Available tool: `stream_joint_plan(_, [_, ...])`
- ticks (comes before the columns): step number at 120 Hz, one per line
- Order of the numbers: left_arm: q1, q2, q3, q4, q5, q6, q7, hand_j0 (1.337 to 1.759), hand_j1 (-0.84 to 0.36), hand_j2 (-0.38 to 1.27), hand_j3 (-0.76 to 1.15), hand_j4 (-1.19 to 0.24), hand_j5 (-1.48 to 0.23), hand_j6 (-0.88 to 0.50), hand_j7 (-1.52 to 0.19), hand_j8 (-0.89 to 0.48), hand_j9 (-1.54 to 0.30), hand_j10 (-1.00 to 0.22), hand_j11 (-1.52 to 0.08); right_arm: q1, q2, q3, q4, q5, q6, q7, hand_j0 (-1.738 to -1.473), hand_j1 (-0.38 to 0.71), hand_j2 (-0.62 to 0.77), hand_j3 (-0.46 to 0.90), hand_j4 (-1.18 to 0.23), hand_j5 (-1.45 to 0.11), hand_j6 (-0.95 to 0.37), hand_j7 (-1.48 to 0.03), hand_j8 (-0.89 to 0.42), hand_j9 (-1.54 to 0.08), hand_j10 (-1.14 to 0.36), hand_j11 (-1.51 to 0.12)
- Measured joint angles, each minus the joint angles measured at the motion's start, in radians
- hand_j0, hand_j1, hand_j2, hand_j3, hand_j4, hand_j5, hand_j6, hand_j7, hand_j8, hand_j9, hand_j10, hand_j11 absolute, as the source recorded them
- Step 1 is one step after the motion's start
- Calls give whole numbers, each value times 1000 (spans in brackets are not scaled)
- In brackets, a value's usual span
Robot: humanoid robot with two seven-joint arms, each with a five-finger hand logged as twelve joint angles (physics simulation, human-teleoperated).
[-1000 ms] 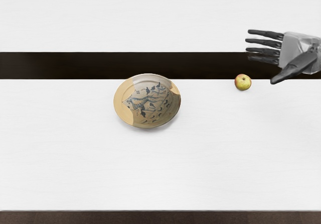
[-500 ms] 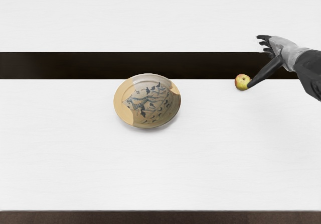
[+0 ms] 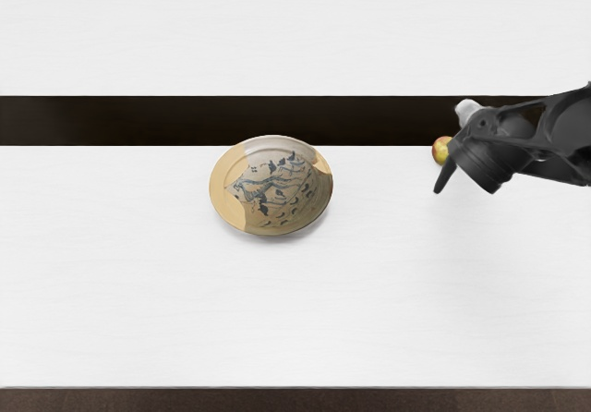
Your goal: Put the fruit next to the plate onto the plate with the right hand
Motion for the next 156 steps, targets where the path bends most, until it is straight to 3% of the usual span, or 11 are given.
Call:
stream_joint_plan(13, [-1, 0, 0, 0, 0, 0, 0, 1658, 58, 49, 0, -243, -316, -243, -316, -243, -316, -243, -316, 0, 57, -40, -84, 37, -1, 0, -1658, -304, -7, 0, -39, -50, -40, -49, -39, -49, -39, -49])
stream_joint_plan(32, [1, 0, 0, 0, 0, 0, 0, 1658, 58, 49, 0, -243, -316, -243, -316, -243, -316, -243, -316, -88, 148, -55, -284, 21, -2, 3, -1658, -303, -7, 0, -40, -51, -41, -50, -40, -51, -40, -50])
stream_joint_plan(61, [0, 0, 0, 0, 0, 0, 0, 1658, 58, 49, 0, -243, -316, -243, -316, -243, -316, -243, -316, -158, 211, -51, -419, 14, -2, 2, -1658, -300, -7, 0, -42, -54, -43, -54, -43, -54, -42, -54])
stream_joint_plan(106, [1, 0, 0, 0, 0, 0, 0, 1658, 58, 49, 0, -243, -316, -243, -316, -243, -316, -243, -316, -176, 230, -50, -455, 18, -2, -13, -1658, -273, -12, 0, -66, -84, -67, -83, -66, -84, -65, -84])
stream_joint_plan(156, [0, 0, 0, 0, 0, 0, 0, 1658, 58, 49, 0, -243, -316, -243, -316, -243, -316, -243, -316, -170, 258, -50, -444, 14, -1, -35, -1658, -48, -49, 0, -253, -328, -254, -327, -254, -327, -253, -327])
